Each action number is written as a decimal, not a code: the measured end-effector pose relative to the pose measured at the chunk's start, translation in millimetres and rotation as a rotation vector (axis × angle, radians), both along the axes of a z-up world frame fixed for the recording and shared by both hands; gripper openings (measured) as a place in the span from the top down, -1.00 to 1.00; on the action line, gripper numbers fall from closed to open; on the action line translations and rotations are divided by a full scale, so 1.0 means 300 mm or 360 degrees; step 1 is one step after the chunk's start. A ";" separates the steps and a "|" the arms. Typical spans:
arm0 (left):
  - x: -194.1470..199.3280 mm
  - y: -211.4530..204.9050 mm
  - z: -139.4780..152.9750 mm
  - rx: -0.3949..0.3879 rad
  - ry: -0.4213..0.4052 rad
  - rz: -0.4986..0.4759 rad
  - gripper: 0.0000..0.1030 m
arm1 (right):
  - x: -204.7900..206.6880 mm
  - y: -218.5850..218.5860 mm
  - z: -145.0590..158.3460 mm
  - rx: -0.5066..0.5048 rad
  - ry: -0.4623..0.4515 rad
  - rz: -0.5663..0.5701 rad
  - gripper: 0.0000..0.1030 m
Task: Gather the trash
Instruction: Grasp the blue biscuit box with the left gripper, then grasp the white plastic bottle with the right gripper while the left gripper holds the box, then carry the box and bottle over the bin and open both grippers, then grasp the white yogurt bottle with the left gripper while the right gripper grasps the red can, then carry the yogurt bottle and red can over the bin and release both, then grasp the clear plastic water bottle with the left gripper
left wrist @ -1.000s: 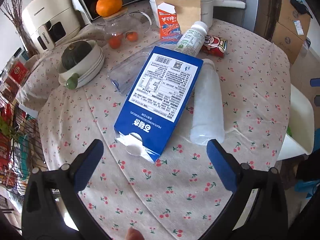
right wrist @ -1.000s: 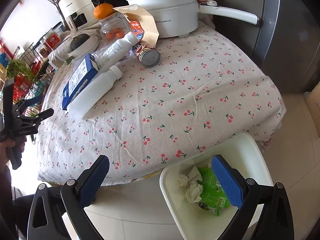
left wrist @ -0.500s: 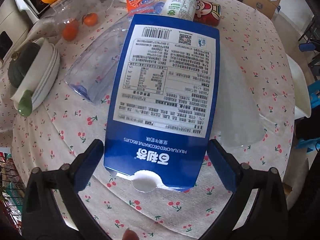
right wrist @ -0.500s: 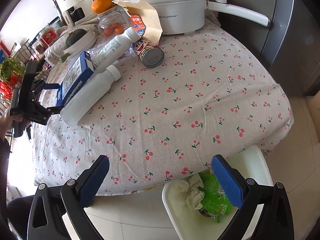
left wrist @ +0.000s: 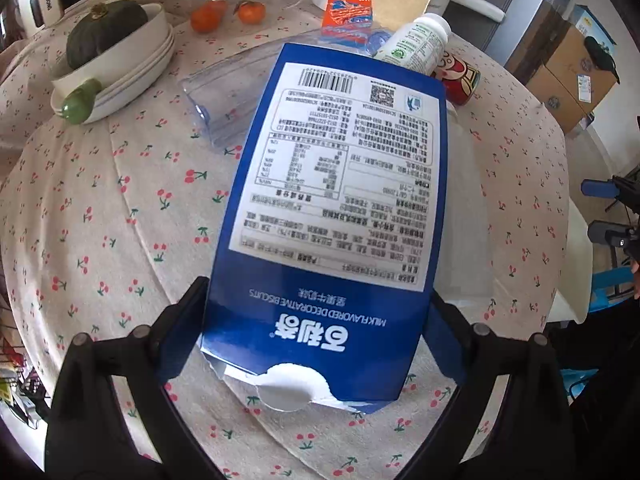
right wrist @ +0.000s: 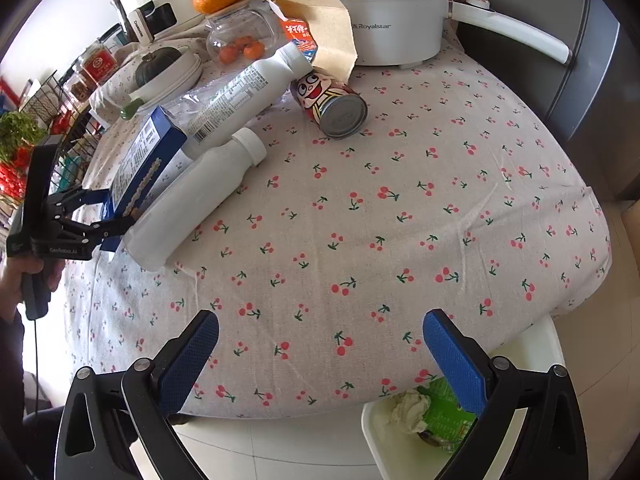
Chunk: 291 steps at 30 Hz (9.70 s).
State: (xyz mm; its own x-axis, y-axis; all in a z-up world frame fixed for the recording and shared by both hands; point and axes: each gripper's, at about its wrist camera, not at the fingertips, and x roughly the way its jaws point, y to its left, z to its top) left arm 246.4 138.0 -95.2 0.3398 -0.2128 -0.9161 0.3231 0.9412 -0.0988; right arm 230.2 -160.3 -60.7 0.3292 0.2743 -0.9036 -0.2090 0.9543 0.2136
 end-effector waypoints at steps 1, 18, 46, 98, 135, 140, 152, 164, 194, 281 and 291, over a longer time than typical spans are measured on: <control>-0.024 0.011 0.017 -0.0029 -0.0002 0.0048 -0.87 | 0.004 0.017 0.001 0.0019 0.0004 0.0000 -1.00; -0.367 0.163 0.200 -0.0210 -0.0209 0.0595 -0.87 | 0.242 0.360 -0.139 0.0362 0.0311 -0.0292 -1.00; -0.439 -0.172 0.210 -0.0233 -0.0303 0.0388 -0.87 | -0.044 0.033 0.073 0.0334 0.0108 -0.0116 0.03; -0.479 -0.897 -0.004 -0.0081 -0.0003 -0.0372 -0.88 | -0.426 -0.822 -0.124 0.0262 0.0246 -0.0734 0.03; -0.085 -0.417 0.098 0.0268 -0.0363 -0.0128 -0.93 | -0.064 -0.474 0.031 -0.0065 -0.0073 -0.0327 -0.59; 0.080 -0.375 0.075 0.0216 -0.0448 -0.0192 -0.93 | 0.072 -0.335 -0.004 -0.0068 -0.0152 -0.0138 -0.59; 0.312 -0.371 0.009 0.0039 -0.0450 -0.0393 -0.48 | 0.392 -0.115 -0.130 0.0073 -0.0299 0.0113 -0.59; 0.322 -0.340 -0.038 -0.0108 -0.0312 -0.0350 -0.15 | 0.532 0.032 -0.193 0.0308 -0.0313 0.0193 -0.41; -0.237 -0.424 -0.050 -0.0051 0.0184 0.0149 0.01 | -0.115 -0.222 0.057 0.0056 -0.0082 0.0067 -0.05; -0.277 -0.282 0.161 0.0267 -0.0428 0.0019 -0.93 | -0.161 -0.391 0.019 -0.0055 0.0012 -0.0286 -0.59; 0.136 -0.176 0.147 0.0379 -0.0495 -0.0231 -0.93 | 0.147 -0.174 -0.010 -0.0055 -0.0213 -0.0080 -0.59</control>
